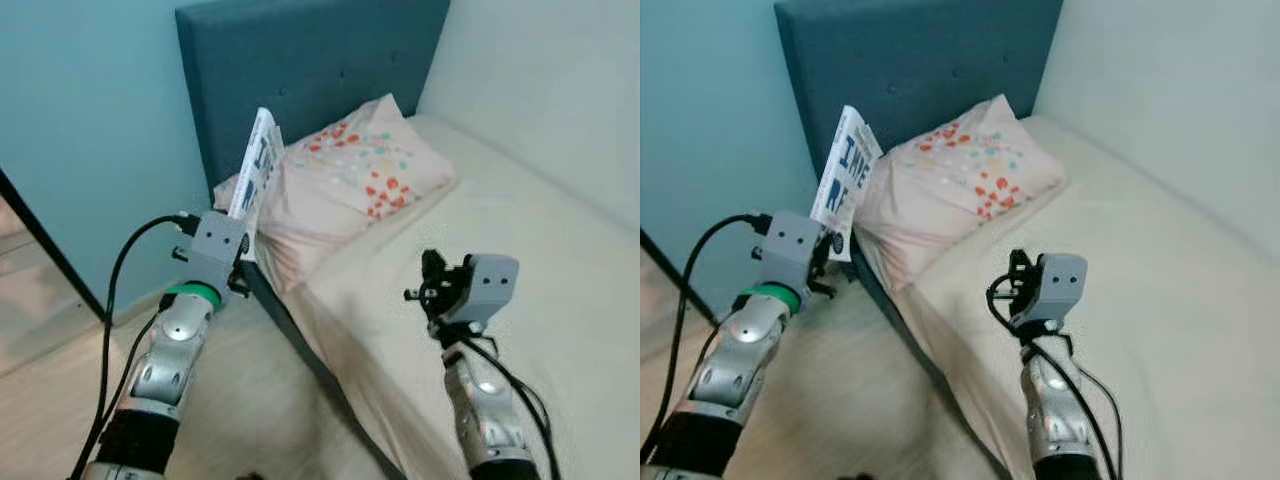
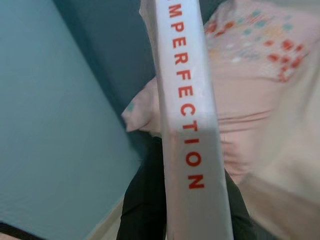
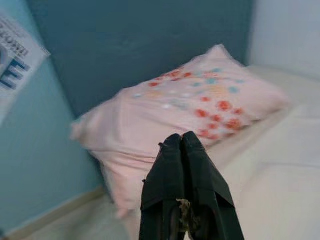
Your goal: Clean up the room
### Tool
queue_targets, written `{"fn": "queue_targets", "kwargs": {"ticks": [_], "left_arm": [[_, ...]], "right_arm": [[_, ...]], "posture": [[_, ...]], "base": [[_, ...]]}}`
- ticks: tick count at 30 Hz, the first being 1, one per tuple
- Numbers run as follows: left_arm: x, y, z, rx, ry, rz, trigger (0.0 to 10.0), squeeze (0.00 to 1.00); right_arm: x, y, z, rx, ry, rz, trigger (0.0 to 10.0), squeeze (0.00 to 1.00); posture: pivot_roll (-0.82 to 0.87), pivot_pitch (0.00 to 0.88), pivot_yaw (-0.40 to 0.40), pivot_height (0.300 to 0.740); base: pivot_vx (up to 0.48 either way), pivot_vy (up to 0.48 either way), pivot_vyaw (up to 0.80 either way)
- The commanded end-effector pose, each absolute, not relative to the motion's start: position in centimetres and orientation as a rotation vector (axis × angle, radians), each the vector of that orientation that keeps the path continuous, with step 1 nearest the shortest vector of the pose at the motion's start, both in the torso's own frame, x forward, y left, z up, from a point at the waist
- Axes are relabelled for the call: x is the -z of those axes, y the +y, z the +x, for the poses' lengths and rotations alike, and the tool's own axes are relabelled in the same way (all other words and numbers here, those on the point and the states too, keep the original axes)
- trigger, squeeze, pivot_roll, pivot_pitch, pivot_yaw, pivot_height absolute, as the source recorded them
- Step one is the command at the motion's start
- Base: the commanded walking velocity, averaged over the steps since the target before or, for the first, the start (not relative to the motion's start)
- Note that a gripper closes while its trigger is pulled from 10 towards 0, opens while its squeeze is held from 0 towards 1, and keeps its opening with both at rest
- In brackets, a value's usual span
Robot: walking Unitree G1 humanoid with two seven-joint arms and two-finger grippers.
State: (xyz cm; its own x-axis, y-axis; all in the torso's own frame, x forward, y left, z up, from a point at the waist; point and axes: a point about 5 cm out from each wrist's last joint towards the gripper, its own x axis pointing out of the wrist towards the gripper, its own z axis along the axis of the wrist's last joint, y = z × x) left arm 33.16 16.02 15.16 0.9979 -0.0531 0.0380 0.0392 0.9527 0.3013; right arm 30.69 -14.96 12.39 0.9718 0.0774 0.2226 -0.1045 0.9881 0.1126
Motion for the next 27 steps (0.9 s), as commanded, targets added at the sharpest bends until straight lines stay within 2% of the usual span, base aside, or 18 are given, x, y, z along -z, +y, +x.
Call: {"fn": "queue_targets", "kwargs": {"ticks": [1,10,12,15,27], "left_arm": [[-15.6,15.4,33.1,0.069,-0.078,0.295,10.0,0.0],[-15.7,15.0,33.1,0.1,-0.08,0.292,10.0,0.0],[-15.7,15.0,33.0,0.107,-0.076,0.281,10.0,0.0],[-15.7,14.5,32.9,0.155,-0.078,0.27,10.0,0.0],[-15.5,14.4,32.8,0.159,-0.076,0.273,10.0,0.0]], "right_arm": [[-11.7,-15.9,30.4,-0.056,-0.193,0.129,10.0,0.0],[-11.5,-16.0,30.4,-0.041,-0.184,0.134,10.0,0.0],[-11.5,-16.0,30.4,-0.041,-0.185,0.131,10.0,0.0],[-11.5,-15.9,30.4,-0.045,-0.181,0.127,10.0,0.0],[-11.4,-15.9,30.4,-0.053,-0.177,0.127,10.0,0.0]], "posture": [[0.02,0.068,0.015,0.74],[0.02,0.068,0.015,0.74],[0.02,0.068,0.015,0.74],[0.02,0.068,0.015,0.74],[0.01,0.065,0.016,0.74]], "base": [[0.458,0.0,0.0],[0.455,0.0,-0.64],[0.322,0.0,0.0],[0.0,0.0,0.0],[0.0,0.0,0.0]]}}
